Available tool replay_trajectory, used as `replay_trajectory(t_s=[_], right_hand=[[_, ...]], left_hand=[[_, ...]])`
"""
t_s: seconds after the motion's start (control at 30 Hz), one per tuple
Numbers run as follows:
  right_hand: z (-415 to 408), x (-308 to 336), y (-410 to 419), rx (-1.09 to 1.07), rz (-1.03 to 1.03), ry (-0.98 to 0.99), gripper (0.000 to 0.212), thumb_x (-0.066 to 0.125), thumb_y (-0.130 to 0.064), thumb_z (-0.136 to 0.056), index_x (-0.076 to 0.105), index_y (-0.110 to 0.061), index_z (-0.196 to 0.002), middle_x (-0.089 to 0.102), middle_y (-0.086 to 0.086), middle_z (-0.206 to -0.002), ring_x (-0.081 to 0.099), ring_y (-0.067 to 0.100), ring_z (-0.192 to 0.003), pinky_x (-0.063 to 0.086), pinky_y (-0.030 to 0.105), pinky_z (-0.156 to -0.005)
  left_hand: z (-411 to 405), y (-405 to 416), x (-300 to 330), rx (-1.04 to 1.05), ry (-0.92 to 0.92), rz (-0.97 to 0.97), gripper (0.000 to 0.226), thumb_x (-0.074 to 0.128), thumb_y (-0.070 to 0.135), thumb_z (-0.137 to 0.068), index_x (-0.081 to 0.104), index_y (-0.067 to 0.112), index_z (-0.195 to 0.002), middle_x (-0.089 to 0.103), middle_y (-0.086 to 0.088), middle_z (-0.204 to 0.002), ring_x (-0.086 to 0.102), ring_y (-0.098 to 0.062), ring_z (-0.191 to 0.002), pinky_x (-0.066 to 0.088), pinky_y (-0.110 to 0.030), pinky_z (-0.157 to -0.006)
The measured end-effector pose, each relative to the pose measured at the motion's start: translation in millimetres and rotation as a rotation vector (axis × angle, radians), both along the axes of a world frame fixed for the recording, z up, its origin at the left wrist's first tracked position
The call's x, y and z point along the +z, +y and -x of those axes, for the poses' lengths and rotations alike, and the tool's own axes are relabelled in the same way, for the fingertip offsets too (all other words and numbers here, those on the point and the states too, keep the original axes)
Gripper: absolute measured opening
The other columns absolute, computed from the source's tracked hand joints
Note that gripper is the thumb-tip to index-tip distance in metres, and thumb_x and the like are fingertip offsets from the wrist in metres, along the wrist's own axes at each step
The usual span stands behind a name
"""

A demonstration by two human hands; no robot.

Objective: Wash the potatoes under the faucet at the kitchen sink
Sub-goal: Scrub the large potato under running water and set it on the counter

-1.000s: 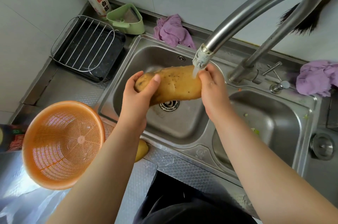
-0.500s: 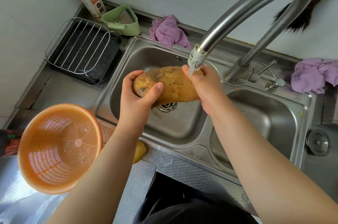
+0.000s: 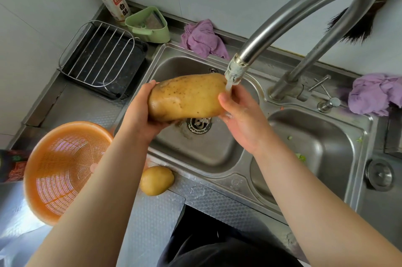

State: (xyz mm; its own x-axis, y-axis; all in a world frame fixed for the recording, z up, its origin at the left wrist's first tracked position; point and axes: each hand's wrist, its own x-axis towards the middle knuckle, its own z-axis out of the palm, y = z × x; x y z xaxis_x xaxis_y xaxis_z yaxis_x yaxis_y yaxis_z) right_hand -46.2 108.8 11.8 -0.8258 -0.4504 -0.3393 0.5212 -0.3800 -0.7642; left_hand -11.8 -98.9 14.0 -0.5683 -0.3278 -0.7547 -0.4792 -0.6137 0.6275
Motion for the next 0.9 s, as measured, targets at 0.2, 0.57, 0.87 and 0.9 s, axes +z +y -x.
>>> replay_trajectory(t_s=[0.2,0.57,0.87,0.9], right_hand=[[5.0,-3.3,-2.5,-0.011,0.110,-0.019,0.049,0.077,-0.039,-0.070,0.066,-0.031,-0.117,0.066,-0.003,-0.125,0.059,0.020,-0.123,0.050,0.038,-0.102],[10.7,9.1,-1.6,0.047,-0.076,-0.029,0.020,0.054,-0.018,-0.098,0.063,-0.027,-0.114,0.068,0.000,-0.117,0.066,0.021,-0.113,0.057,0.043,-0.089],[24.8,13.4,-6.4,-0.023,-0.348,-0.077,0.030,0.068,-0.027,-0.084,0.063,-0.008,-0.107,0.066,0.010,-0.106,0.063,0.023,-0.096,0.053,0.047,-0.080],[24.9,12.4,-7.4,-0.062,-0.400,-0.060,0.024,0.067,-0.029,-0.083,0.064,-0.012,-0.099,0.066,0.007,-0.100,0.063,0.023,-0.094,0.053,0.045,-0.079]], left_hand=[[-5.6,11.9,-16.2,-0.001,-0.079,-0.189,0.034,0.059,0.050,-0.093,0.067,0.022,-0.110,0.079,-0.008,-0.082,0.077,-0.029,-0.069,0.062,-0.044,-0.069],[-18.0,16.2,-26.5,0.101,-0.027,-0.187,0.033,0.060,0.048,-0.092,0.067,0.025,-0.115,0.077,-0.008,-0.099,0.074,-0.031,-0.089,0.061,-0.043,-0.062],[-12.2,16.4,-17.7,0.055,0.023,-0.042,0.021,0.064,0.045,-0.092,0.070,0.027,-0.100,0.076,-0.005,-0.099,0.073,-0.026,-0.091,0.060,-0.051,-0.079],[-12.0,18.6,-17.6,0.051,0.019,-0.041,0.020,0.064,0.045,-0.092,0.070,0.027,-0.099,0.075,-0.005,-0.100,0.072,-0.027,-0.093,0.060,-0.051,-0.079]])
